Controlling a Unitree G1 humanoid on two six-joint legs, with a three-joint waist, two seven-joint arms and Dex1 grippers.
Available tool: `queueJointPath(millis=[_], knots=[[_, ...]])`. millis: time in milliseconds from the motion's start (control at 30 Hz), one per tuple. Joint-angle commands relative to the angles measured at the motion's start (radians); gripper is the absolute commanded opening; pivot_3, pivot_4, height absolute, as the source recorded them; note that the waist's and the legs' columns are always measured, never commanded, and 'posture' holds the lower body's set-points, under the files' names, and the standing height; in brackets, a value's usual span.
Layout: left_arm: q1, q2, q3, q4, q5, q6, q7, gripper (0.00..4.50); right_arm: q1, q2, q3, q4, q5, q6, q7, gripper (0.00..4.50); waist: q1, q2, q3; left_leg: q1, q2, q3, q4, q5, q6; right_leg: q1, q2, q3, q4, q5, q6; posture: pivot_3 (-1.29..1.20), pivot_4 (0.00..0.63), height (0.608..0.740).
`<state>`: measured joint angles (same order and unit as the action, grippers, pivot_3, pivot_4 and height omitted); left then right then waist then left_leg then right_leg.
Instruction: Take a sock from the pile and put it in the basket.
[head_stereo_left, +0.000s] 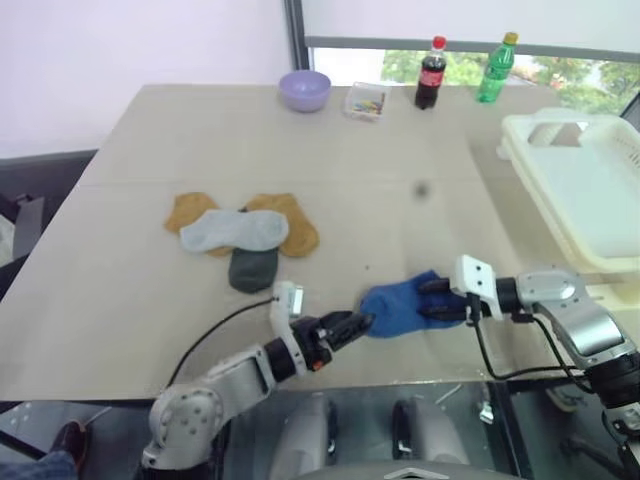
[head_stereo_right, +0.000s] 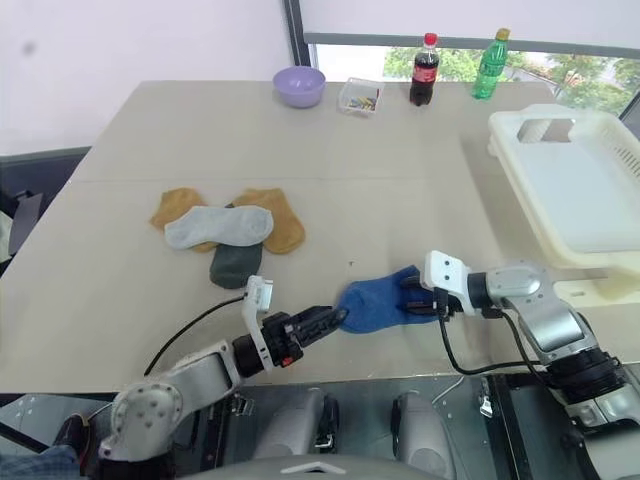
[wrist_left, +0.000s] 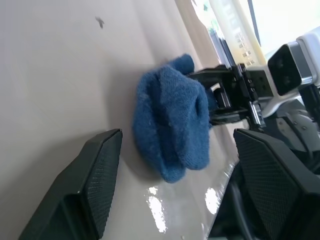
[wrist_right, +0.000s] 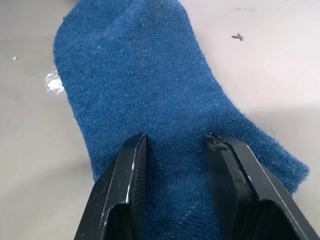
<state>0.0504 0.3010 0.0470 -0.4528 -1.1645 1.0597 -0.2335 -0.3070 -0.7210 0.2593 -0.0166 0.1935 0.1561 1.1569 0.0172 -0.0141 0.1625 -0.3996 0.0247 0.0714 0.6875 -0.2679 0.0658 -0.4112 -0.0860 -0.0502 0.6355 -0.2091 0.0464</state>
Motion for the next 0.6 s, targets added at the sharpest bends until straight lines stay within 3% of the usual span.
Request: queueJointPath(millis=[33,233,467,600], knots=[[-0.055,-0.005,-0.042,0.079,-0.023,0.074,0.016,3.89,0.025,0.001,0.028,0.003,-0.039,0.033,-0.008,1.91,-0.001,-0.001,-0.002,0.0,0.0,0.0,0.0,0.0,0.0,0.0,0.0,0.0,0.0,0.0,0.0,0.0,0.15,0.733],[-0.177,-0.031,-0.096,0.295,-0.025,0.142,-0.131,3.89,0.032,0.004,0.032,-0.021,-0.049,0.056,-0.018,1.91,-0.002,-0.001,-0.011,0.001,0.0,0.001,0.0,0.0,0.0,0.0,0.0,0.0,0.0,0.002,-0.003,0.0,0.15,0.733],[-0.255,-0.07,0.036,0.396,-0.26,0.232,-0.16,3.89,0.036,0.001,0.008,-0.023,-0.055,0.066,-0.04,1.91,-0.002,0.0,-0.012,0.0,0.0,0.0,-0.001,0.0,0.0,0.0,-0.001,0.0,0.0,0.002,-0.003,0.0,0.15,0.733],[-0.305,-0.098,0.047,0.417,-0.35,0.253,-0.15,3.89,0.024,0.017,-0.002,-0.017,-0.056,0.073,-0.067,1.91,-0.003,-0.001,-0.012,0.0,0.0,0.0,-0.001,0.0,0.0,0.0,-0.002,0.0,0.0,0.002,-0.003,0.0,0.15,0.733]])
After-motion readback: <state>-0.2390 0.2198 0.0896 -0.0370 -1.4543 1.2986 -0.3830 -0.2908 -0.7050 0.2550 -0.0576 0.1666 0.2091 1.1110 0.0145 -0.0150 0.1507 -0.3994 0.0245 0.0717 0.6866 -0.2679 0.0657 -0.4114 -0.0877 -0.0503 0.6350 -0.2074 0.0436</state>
